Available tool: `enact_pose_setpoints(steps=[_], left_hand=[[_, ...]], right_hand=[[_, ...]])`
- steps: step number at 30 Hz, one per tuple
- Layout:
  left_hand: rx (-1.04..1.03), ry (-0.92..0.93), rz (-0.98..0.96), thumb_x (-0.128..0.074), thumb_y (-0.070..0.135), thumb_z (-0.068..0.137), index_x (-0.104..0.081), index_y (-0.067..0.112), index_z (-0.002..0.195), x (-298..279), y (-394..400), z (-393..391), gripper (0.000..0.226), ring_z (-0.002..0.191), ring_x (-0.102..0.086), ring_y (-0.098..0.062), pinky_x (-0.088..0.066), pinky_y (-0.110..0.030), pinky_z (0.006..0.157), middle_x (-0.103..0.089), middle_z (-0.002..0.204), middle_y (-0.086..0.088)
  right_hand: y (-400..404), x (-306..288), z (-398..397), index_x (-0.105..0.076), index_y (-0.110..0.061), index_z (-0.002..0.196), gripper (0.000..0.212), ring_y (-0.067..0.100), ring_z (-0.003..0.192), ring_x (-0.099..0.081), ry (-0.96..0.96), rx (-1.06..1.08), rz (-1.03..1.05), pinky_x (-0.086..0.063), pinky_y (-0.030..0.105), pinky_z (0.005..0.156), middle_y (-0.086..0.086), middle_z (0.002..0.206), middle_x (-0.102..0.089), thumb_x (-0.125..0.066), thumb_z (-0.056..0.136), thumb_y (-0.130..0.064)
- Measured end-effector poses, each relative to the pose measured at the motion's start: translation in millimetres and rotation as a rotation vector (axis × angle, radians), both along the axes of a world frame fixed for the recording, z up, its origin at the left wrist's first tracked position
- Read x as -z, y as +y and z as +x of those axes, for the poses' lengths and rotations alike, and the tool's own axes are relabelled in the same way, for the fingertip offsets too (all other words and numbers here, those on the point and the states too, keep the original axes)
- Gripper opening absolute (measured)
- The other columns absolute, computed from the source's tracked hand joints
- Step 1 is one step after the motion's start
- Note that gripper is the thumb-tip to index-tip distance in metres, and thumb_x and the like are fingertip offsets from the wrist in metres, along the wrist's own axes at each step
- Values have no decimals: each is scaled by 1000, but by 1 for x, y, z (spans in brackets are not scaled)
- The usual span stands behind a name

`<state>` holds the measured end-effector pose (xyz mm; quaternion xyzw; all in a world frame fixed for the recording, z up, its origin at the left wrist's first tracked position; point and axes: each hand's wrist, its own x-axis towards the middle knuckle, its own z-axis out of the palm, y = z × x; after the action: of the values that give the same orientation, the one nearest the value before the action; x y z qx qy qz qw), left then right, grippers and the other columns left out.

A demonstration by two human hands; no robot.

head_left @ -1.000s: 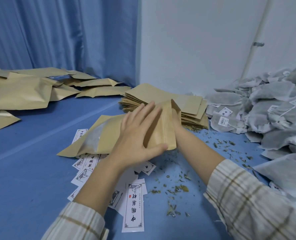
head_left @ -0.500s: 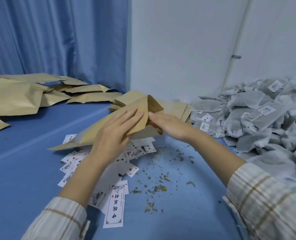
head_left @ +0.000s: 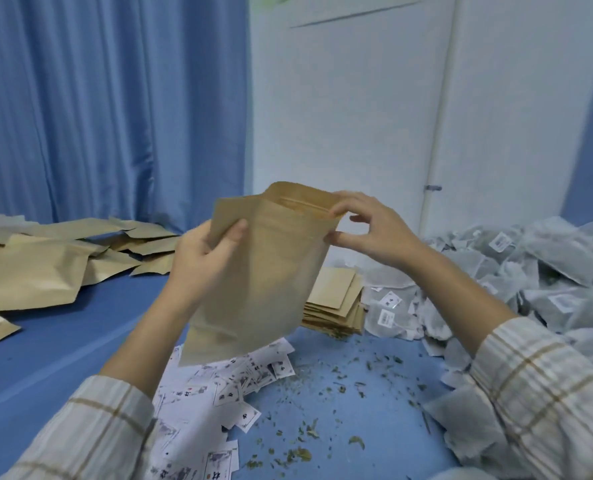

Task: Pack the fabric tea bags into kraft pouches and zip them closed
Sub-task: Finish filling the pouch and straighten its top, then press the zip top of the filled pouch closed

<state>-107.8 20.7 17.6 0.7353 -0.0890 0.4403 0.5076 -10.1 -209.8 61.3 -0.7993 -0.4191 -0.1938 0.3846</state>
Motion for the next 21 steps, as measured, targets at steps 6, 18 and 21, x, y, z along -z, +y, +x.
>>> enact_pose_setpoints(steps=[6, 18, 21], left_hand=[[217, 88, -240, -59, 33, 89, -68, 25, 83, -29, -8, 2, 14, 69, -67, 0, -49, -12, 56, -72, 76, 14], [312, 211, -594, -64, 23, 87, -67, 8, 89, -11, -46, 41, 15, 68, -67, -14, -53, -23, 57, -72, 77, 0], [392, 189, -682, -64, 17, 86, -70, 10, 88, 1, -51, 48, 9, 73, -69, -16, -54, -23, 59, -73, 82, -3]], right_hand=[[-25, -44, -3, -65, -24, 67, 41, 8, 69, -59, 91, -2, -38, -51, 33, 73, -5, 69, -65, -77, 47, -58], [-76, -29, 23, -63, -16, 96, 34, 4, 69, -66, 343, -59, 266, -50, 13, 61, -9, 68, -69, -80, 68, -21], [-80, -16, 26, -71, -12, 91, 35, 8, 74, -69, 524, -65, 316, -51, 14, 61, -4, 75, -73, -81, 61, -26]])
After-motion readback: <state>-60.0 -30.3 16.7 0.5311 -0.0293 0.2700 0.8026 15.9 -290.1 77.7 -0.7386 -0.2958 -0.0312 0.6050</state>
